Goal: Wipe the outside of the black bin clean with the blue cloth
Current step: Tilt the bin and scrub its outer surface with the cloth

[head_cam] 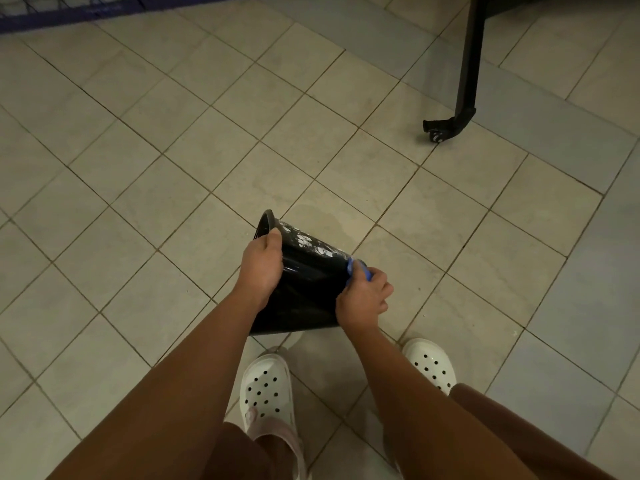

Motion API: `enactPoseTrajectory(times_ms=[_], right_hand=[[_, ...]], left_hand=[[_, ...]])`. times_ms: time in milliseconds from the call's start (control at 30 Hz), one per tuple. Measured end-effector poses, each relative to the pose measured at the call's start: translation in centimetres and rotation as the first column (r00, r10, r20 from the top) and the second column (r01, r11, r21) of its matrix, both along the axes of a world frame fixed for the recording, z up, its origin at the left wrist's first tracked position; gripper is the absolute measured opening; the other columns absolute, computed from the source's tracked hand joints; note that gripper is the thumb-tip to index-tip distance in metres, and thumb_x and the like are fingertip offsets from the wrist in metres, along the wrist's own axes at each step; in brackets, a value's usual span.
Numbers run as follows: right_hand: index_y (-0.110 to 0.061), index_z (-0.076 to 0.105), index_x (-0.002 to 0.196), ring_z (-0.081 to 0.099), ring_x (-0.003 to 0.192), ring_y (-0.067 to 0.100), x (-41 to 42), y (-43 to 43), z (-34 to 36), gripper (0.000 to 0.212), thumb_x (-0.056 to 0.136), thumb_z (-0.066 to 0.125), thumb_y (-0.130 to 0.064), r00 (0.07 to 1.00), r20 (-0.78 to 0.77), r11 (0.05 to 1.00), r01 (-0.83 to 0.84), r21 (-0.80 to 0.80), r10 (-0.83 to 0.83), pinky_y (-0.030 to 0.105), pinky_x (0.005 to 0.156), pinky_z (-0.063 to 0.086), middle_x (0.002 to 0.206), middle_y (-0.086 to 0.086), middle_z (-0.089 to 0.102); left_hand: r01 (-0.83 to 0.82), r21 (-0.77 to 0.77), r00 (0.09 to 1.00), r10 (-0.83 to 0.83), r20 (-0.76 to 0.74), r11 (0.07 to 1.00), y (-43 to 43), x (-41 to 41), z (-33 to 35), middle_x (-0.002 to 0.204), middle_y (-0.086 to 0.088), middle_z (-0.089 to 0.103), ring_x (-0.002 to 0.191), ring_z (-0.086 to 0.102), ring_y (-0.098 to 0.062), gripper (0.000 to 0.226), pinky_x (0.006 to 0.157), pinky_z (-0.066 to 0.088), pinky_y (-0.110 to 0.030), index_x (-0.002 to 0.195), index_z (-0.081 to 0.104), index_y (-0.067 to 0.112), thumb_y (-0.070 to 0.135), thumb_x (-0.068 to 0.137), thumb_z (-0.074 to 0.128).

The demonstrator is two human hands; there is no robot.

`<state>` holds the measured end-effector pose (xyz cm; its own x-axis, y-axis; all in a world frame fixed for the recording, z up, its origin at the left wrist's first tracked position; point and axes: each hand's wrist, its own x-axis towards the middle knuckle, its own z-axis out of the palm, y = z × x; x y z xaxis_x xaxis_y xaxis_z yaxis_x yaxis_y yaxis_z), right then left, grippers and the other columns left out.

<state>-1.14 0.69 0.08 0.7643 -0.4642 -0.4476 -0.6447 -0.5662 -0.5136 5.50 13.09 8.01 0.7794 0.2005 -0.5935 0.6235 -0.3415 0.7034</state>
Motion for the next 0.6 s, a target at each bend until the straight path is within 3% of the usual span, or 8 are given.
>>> enactPoseTrajectory(times_ms=[167, 367, 467, 600], right_hand=[[-0.025, 0.039, 0.139, 0.026, 0.119, 0.033, -0.9, 1.7, 0.1, 0.068, 0.078, 0.057, -0.001, 0.972, 0.172, 0.987, -0.149, -0.067, 0.158, 0.048, 0.097, 0.029, 0.136, 0.015, 0.030], [-0.028, 0.036, 0.138, 0.025, 0.119, 0.029, 0.1, -1.4, -0.7, 0.063, 0.081, 0.053, -0.005, 0.995, -0.080, 0.998, -0.057, -0.037, 0.054, 0.044, 0.098, 0.029, 0.135, 0.011, 0.028], [-0.026, 0.034, 0.139, 0.025, 0.119, 0.031, 0.1, -0.2, -0.2, 0.066, 0.080, 0.054, -0.004, 0.996, -0.078, 0.997, -0.048, -0.058, 0.044, 0.045, 0.098, 0.030, 0.135, 0.012, 0.028], [-0.023, 0.037, 0.139, 0.025, 0.119, 0.031, 0.5, -0.1, -0.1, 0.065, 0.080, 0.054, -0.004, 0.976, 0.061, 0.974, -0.204, -0.102, 0.210, 0.043, 0.096, 0.028, 0.135, 0.013, 0.030]], left_hand=[[-0.026, -0.004, 1.000, 0.026, -0.015, 1.000, 0.8, -0.1, -0.1, 0.106, -0.012, 0.068, 0.102, 0.065, -0.028, 0.047, 0.098, 0.050, -0.047, 0.117, 0.063, 0.006, 0.039, 0.105, 0.031], [0.035, -0.003, 0.999, -0.035, 0.007, 0.999, 0.1, 0.1, 0.0, 0.101, -0.014, 0.070, 0.098, 0.066, -0.028, 0.047, 0.095, 0.051, -0.047, 0.103, 0.067, 0.009, 0.039, 0.105, 0.032], [0.057, 0.019, 0.998, -0.057, 0.014, 0.998, 0.0, 0.2, 0.0, 0.101, -0.015, 0.070, 0.097, 0.066, -0.029, 0.048, 0.096, 0.050, -0.050, 0.101, 0.067, 0.008, 0.040, 0.104, 0.032], [0.089, 0.035, 0.996, -0.090, 0.019, 0.995, -0.2, 0.4, 0.0, 0.101, -0.015, 0.070, 0.097, 0.066, -0.029, 0.047, 0.095, 0.051, -0.050, 0.102, 0.066, 0.007, 0.040, 0.104, 0.032]])
